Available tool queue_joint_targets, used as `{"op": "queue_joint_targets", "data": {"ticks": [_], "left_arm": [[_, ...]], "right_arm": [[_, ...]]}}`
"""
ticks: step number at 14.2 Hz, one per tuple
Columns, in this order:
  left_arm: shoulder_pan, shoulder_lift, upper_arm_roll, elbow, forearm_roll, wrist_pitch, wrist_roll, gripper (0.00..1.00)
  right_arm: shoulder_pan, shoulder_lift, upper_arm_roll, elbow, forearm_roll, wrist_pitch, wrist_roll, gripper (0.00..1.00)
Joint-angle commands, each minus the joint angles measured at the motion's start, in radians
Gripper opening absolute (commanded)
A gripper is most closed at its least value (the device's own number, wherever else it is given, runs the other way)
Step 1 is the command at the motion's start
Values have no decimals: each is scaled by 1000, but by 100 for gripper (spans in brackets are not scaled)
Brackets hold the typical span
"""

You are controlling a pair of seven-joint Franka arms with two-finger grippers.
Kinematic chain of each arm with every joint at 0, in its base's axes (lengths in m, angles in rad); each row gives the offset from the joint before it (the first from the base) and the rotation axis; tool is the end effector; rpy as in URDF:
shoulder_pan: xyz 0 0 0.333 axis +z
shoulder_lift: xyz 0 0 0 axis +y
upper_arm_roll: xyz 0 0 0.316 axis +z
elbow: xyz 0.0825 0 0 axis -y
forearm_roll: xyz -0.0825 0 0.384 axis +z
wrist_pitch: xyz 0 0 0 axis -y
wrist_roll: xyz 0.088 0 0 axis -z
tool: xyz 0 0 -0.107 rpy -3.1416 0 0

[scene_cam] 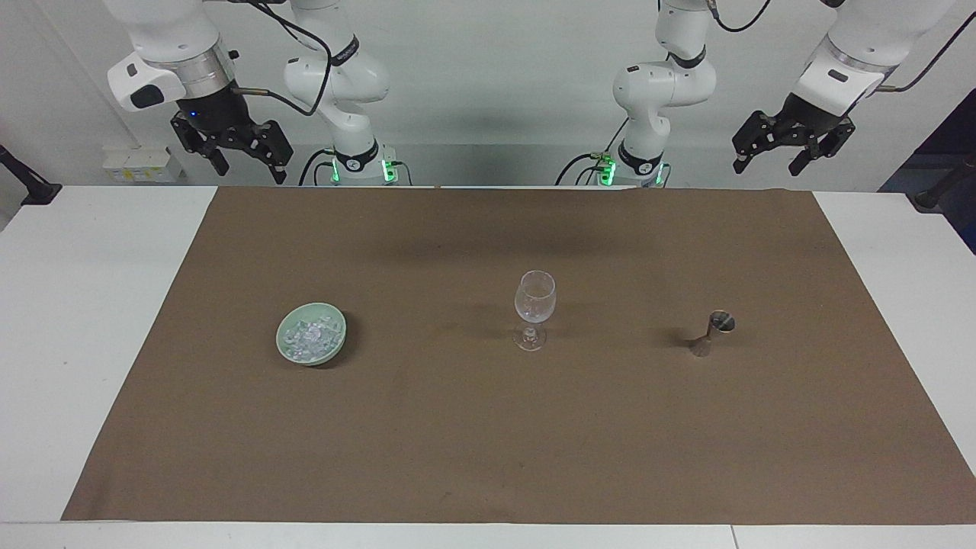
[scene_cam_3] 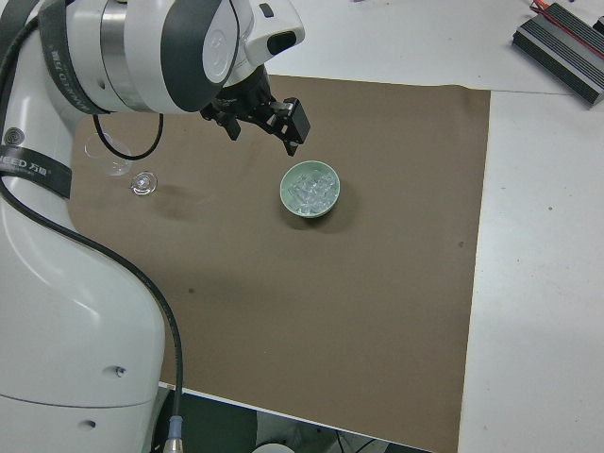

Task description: Pour wine and add ice with both arms

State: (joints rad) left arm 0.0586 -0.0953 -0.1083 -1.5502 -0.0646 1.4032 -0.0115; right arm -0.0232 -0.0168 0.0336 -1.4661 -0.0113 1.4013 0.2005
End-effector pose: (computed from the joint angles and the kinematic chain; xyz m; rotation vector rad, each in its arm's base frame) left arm 0.5053 -0.0361 0.6702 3.0876 -0.0719 -0.0832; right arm 0.5311 0.0044 0.6677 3.1097 -0.2991 -0.0727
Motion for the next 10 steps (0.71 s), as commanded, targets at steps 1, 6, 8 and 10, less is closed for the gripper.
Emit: {"op": "queue_joint_targets", "data": {"ticks": [1,6,8,10], "left_arm": [[1,-11,2,-13,-27,29,-21,100],[3,-9,4,-132,-29,91,-27,100],[-2,-3,2,-159,-30,91,-30,100],[-8,5,2,-200,-30,95,-27,100]], "right_arm": [[-17,5,6,27,-3,-51,-20,100],[-14,3,2,29,7,-39,-16,100],[-14,3,2,27,7,-39,-18,100],[-14,3,2,29,8,-38,-18,100]]}}
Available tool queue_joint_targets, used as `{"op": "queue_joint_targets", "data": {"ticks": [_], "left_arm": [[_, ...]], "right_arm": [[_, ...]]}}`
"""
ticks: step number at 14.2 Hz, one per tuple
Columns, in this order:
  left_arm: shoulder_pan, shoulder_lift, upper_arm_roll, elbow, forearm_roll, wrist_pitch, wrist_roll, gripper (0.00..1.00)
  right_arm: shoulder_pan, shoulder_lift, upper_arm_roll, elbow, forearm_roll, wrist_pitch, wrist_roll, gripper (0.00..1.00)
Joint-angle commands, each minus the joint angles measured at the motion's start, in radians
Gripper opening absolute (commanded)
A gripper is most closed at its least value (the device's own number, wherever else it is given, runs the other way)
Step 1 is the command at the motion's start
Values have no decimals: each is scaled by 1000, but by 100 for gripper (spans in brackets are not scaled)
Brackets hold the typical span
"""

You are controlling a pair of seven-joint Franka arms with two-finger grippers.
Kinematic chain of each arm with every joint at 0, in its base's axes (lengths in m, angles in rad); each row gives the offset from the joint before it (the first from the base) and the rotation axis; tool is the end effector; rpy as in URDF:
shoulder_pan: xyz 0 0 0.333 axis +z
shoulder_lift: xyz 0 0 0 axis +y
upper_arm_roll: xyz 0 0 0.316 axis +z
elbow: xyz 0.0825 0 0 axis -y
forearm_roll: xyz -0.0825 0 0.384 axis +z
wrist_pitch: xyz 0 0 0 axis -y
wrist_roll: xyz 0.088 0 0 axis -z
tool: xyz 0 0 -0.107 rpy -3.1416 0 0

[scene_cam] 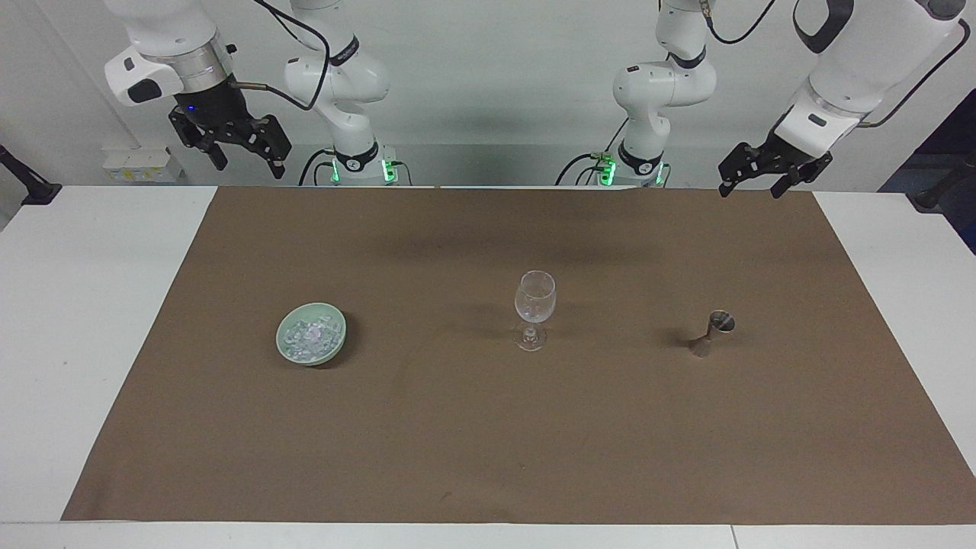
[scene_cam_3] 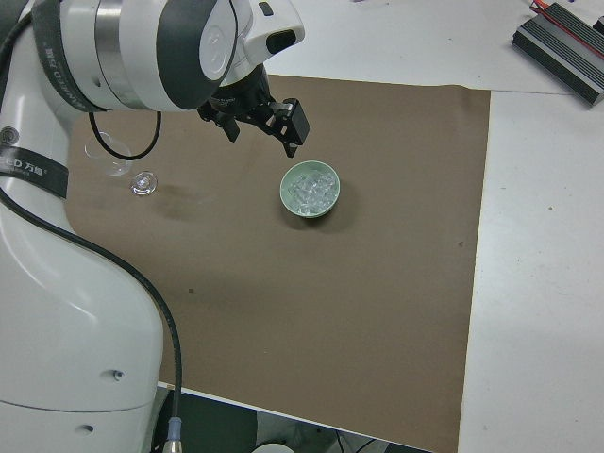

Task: Pour wine and add ice with both arms
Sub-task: 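Reach the open left gripper toward the small dark bottle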

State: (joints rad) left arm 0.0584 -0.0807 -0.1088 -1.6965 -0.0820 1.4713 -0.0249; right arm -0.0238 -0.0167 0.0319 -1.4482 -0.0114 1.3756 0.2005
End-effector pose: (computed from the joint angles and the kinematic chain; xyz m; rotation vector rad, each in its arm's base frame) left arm 0.5147 -0.0376 0.6013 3.0652 -0.0410 -0.2266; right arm 0.5279 0.0031 0.6736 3.1082 -0.3029 -0.0849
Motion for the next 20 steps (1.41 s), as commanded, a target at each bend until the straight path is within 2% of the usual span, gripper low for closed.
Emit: {"op": "queue_joint_targets", "data": {"ticks": [1,2,4,6,10,16,20], "left_arm": [[-8,-11,3,-89,-16,79,-21,100],[-9,-8,3,-100,-25,136,-42,100],[-9,27,1,-101,-33,156,-181,100],[4,61,3,-106,-97,185,-339,100],[49,125,6,-103,-232,218,-478,100],[167,263,6,-94,-444,274,-572,100],[170,332,6,-92,-512,323,-628,100]], "right_arm": [[-13,1,3,9,8,-13,-18,100],[-13,1,3,9,10,-15,-18,100],[-15,0,2,9,8,-21,-18,100],[-15,0,2,9,10,-20,-18,100],[-15,0,2,9,8,-20,-21,100],[-15,0,2,9,10,-20,-18,100],[-21,0,2,9,10,-18,-18,100]]}}
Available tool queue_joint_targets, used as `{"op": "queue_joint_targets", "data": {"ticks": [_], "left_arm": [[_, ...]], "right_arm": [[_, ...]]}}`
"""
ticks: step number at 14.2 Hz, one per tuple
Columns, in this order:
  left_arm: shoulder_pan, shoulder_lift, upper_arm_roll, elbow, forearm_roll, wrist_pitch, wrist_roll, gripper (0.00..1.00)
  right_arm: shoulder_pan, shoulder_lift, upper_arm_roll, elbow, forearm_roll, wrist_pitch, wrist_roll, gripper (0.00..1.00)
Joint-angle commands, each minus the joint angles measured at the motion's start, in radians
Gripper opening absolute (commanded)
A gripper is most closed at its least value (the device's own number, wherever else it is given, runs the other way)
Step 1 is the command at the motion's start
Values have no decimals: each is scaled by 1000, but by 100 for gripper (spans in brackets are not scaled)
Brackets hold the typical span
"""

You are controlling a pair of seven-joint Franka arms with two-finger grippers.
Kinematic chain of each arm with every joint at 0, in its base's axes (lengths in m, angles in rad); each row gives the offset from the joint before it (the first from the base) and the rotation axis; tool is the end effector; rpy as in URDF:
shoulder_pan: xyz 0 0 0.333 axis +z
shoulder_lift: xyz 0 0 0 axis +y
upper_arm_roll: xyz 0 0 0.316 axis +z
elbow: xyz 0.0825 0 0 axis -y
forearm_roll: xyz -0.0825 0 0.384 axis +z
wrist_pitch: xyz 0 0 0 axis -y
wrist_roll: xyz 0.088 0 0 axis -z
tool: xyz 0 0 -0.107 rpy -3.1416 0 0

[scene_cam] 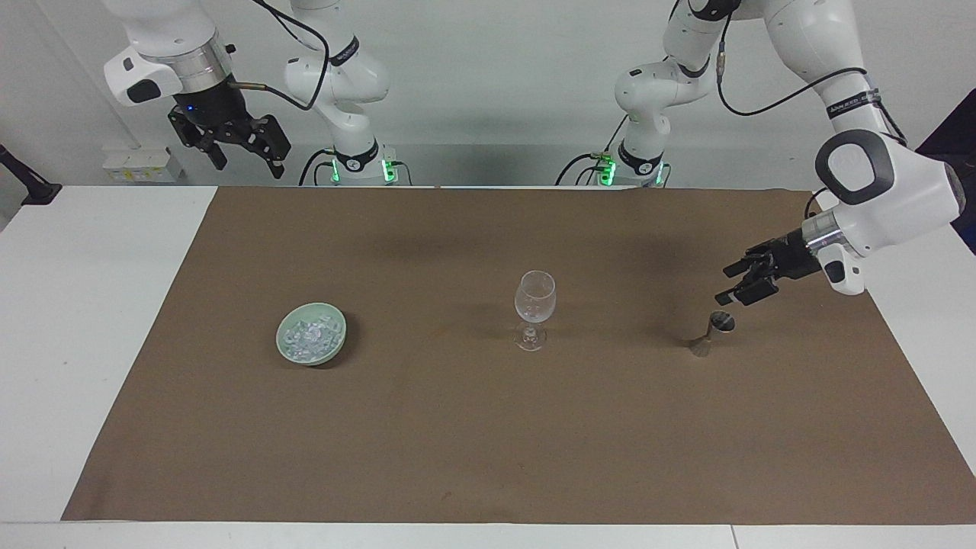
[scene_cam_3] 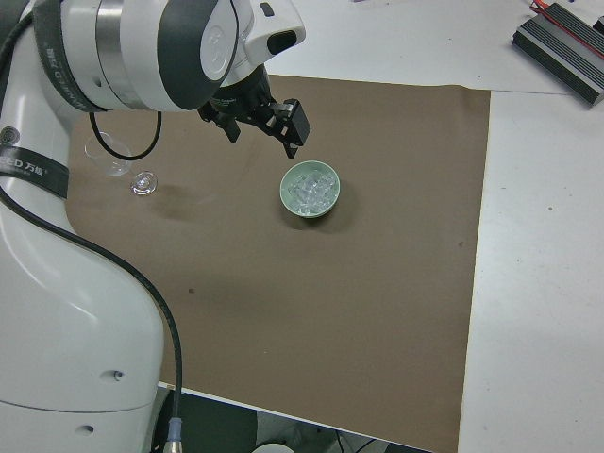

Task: Pour wine and add ice with both arms
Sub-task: 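Reach the open left gripper toward the small dark bottle, then close the left gripper around the small dark bottle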

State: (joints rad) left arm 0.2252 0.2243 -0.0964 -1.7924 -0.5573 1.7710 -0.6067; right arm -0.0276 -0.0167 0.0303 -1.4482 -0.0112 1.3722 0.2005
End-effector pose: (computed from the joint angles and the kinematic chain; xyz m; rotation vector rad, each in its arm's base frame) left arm 0.5984 0.0342 0.4199 2.3492 1.1610 -0.4904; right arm 0.5275 0.0002 0.6733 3.1072 -0.3113 -0.0903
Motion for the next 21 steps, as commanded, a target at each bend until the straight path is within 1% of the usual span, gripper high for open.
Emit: {"op": "queue_joint_targets", "data": {"ticks": [1,3,6,8,9,10,12,15,18,19,21], "left_arm": [[19,39,-5,5,-62,34,-77,100],[36,47,-6,5,-90,70,-128,100],[39,82,-6,8,-90,123,-151,100],[66,108,-6,11,-105,125,-151,100],[94,130,-8,13,-137,122,-153,100],[118,160,-8,18,-168,113,-153,100],[132,219,-9,39,-208,116,-153,100],[134,236,-8,34,-288,122,-160,100],[137,270,-9,37,-294,119,-159,100],[152,286,-9,34,-317,117,-157,100],[158,291,-11,34,-338,110,-160,100]], "right_arm": [[-17,0,5,9,10,-16,-18,100],[-17,0,3,9,10,-16,-18,100],[-17,0,5,9,10,-15,-21,100],[-17,0,5,9,10,-12,-20,100],[-17,0,8,9,10,-12,-20,100],[-17,0,8,9,10,-12,-18,100],[-17,0,8,9,10,-12,-20,100],[-17,0,8,9,10,-12,-18,100],[-17,0,8,9,10,-12,-18,100],[-17,0,8,9,11,-12,-18,100],[-17,0,8,9,11,-12,-18,100]]}}
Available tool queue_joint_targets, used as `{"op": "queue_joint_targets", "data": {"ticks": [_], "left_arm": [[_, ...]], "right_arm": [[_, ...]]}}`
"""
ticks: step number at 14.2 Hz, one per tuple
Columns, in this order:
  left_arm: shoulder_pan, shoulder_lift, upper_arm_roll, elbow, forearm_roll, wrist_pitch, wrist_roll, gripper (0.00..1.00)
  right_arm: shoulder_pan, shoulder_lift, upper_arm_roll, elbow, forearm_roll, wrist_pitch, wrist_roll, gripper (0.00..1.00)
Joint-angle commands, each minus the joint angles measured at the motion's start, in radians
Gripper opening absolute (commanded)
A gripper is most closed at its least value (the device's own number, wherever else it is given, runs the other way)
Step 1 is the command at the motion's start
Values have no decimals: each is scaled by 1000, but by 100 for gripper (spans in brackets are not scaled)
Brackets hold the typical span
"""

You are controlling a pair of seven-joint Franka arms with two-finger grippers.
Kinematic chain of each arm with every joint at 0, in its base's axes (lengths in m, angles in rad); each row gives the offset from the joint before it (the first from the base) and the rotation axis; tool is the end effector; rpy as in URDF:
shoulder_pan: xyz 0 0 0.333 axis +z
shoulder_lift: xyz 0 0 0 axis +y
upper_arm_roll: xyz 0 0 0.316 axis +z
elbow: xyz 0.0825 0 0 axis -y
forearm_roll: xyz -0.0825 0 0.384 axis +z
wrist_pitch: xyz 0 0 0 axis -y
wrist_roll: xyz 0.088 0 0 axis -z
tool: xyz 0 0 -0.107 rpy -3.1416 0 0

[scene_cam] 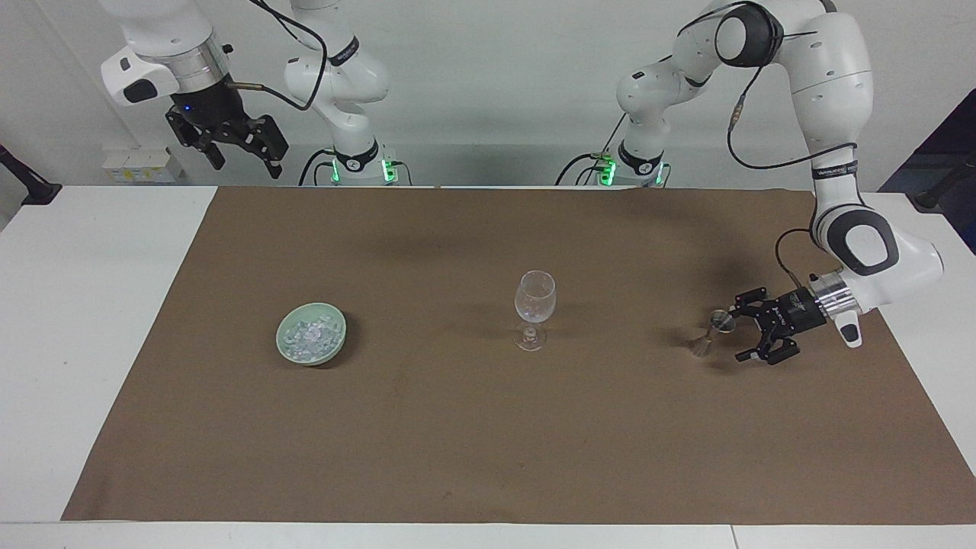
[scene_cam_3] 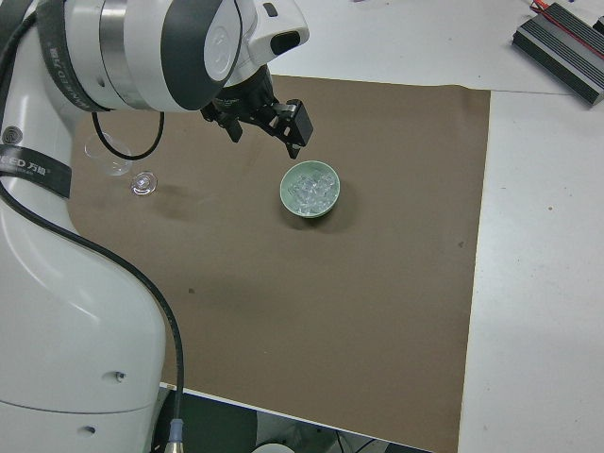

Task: Pour wine and add ice with both arms
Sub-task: 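Close the left gripper around the small dark bottle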

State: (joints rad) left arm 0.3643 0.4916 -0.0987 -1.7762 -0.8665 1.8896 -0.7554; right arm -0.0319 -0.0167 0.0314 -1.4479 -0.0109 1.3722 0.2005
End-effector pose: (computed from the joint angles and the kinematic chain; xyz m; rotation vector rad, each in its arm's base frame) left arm 0.6205 0.1154 0.2814 1.7455 1.5902 -0.6815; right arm 0.5275 -0.0014 0.6735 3.1071 -0.3162 -0.0900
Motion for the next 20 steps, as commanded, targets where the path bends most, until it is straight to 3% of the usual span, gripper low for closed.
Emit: {"op": "queue_joint_targets", "data": {"ticks": [1,7,20], "left_arm": [[21,24,-10,14,-45,-17,-13,100],[15,22,-10,6,-124,-27,-106,100],[4,21,-12,-12,-141,-64,-116,100]], "right_arm": [[-13,0,7,9,9,-12,-20,100],[-14,0,4,9,11,-12,-18,100],[-14,0,4,9,9,-12,-18,100]]}}
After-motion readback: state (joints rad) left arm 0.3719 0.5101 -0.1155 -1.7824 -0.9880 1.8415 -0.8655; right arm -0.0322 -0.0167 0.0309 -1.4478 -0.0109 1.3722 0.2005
